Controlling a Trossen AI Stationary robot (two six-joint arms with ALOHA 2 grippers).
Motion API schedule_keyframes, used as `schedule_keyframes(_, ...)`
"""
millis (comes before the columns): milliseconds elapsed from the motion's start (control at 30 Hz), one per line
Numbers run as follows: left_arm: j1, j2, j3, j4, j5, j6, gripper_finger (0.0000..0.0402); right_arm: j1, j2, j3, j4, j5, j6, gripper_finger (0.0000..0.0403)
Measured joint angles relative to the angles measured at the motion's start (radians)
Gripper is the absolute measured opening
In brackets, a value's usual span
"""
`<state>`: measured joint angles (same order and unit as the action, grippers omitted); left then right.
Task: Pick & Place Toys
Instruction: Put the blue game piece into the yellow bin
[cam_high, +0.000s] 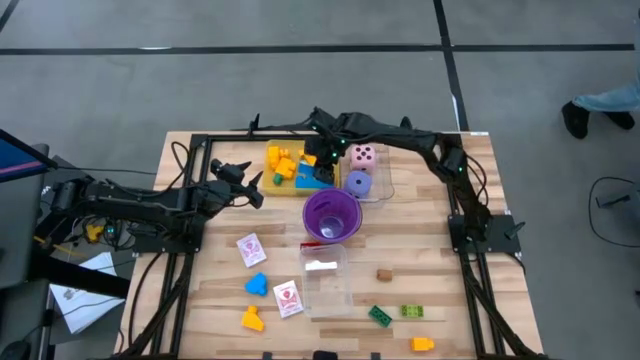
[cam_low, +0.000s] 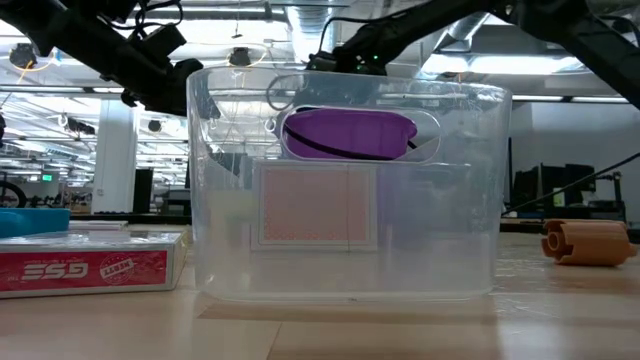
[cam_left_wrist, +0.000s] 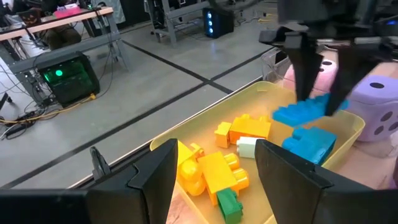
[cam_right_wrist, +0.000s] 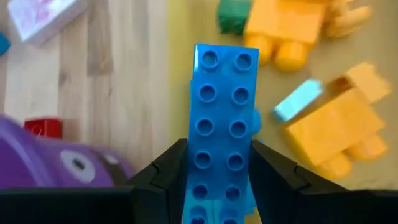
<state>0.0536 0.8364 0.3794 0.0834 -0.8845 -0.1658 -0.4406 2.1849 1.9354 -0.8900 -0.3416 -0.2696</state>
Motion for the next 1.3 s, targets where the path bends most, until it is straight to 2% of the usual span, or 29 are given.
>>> schedule_keyframes(600, 0.0, 0.0, 0.0, 0.002, 0.0, 0.0, 0.0209, 0.008, 0.033, 0.002, 0.057, 0.002, -0.078, 0.0135)
schedule_keyframes(1133, -0.002, 0.0, 0.0, 0.008, 0.0, 0.0, 0.0209, -0.005, 0.048, -0.001, -0.007, 0.027, -0.086, 0.0136)
schedule_keyframes(1300, -0.002, 0.0, 0.0, 0.008, 0.0, 0.0, 0.0209, -0.006, 0.048, -0.001, 0.005, 0.027, -0.105, 0.0155)
